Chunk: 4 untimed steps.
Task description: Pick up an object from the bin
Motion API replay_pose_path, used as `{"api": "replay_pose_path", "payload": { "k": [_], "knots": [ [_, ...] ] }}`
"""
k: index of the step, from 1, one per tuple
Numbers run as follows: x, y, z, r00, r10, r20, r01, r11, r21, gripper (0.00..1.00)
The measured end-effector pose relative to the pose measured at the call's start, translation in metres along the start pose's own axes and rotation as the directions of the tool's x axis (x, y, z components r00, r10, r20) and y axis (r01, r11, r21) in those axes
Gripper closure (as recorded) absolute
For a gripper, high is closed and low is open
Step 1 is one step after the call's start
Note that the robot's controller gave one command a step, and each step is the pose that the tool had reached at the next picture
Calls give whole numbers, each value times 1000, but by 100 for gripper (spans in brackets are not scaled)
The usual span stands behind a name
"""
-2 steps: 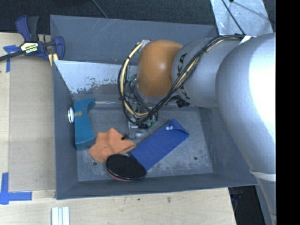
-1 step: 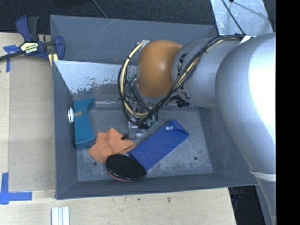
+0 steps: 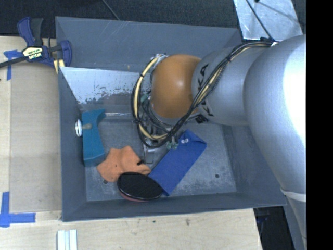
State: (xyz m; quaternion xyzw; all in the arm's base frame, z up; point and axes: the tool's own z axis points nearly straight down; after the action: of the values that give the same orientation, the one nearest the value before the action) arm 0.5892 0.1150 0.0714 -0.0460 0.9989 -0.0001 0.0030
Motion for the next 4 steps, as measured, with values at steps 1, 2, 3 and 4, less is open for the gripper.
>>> {"api": "replay_pose_path", "payload": {
  "k": [1,2,3,4],
  "knots": [
    [30,1,0,996,-85,-2,85,996,-1,0],
    [37,29,0,996,-90,-2,90,996,0,0],
    [48,67,0,999,-52,-7,52,999,0,100],
    [48,67,0,999,-51,-7,51,999,0,100]
  ]
}}
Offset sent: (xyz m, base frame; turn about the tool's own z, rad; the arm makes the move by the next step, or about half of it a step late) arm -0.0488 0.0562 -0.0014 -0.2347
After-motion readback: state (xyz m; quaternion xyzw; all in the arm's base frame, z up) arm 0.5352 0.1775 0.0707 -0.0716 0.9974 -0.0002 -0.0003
